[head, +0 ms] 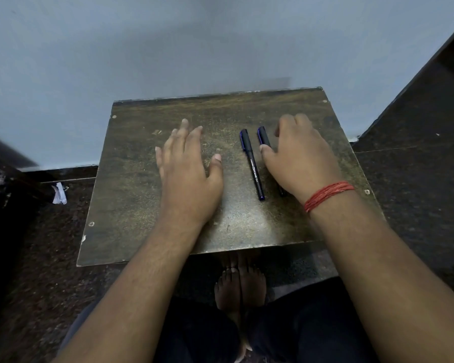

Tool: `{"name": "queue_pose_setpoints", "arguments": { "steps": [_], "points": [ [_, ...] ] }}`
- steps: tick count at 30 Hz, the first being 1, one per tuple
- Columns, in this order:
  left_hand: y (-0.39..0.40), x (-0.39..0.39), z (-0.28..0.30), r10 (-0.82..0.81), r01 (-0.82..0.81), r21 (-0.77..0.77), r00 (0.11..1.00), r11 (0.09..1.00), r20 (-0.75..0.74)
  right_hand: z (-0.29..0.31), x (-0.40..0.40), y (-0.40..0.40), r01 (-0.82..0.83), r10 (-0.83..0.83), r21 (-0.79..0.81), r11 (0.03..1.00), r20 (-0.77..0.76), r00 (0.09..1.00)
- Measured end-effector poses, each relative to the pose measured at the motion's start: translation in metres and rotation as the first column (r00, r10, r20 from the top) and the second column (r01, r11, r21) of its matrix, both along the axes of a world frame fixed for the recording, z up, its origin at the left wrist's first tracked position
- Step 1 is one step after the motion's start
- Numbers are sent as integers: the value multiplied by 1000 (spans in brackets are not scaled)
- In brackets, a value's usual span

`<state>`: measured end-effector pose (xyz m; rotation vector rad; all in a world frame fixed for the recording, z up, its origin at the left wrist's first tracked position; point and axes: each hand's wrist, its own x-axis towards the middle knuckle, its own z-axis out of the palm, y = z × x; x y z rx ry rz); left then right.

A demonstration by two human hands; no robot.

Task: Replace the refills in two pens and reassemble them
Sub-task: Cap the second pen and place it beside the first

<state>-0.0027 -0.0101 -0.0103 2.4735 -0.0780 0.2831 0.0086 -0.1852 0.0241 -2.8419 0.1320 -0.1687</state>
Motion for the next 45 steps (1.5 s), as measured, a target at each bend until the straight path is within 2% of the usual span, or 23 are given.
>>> {"name": "queue_pose_setpoints", "arguments": {
  "steps": [5,12,24,28,31,33,37,40,45],
  "points": [
    [2,2,-1,-1,5,70,998,998,-61,-1,-8,10,-25,16,-55,998,-168,986],
    [15,6,11,60,-62,-18,992,998,-110,-8,-7,46,-62,69,45,997,-170,983],
    [39,8,19,130,-140,-62,982,988,-140,-11,0,103,-92,112,143,985,-138,984],
    [35,6,19,89,-94,-28,987,995,-136,0,-2,75,-106,106,92,990,3,994],
    [30,4,19,42,-41,5,991,999,-127,9,-2,29,-9,6,39,999,58,998],
    [27,4,19,22,-20,18,991,1000,-130,9,-3,0,81,-81,20,997,33,996],
    [22,3,18,0,4,25,988,1000,-152,2,-5,-23,191,-188,10,982,-129,974],
    [23,4,17,8,-5,17,986,1000,-165,-2,-2,-15,159,-156,-1,987,-194,968],
    [24,4,17,27,-31,-20,983,999,-182,-6,1,18,43,-43,-6,999,-181,983]
  ]
}}
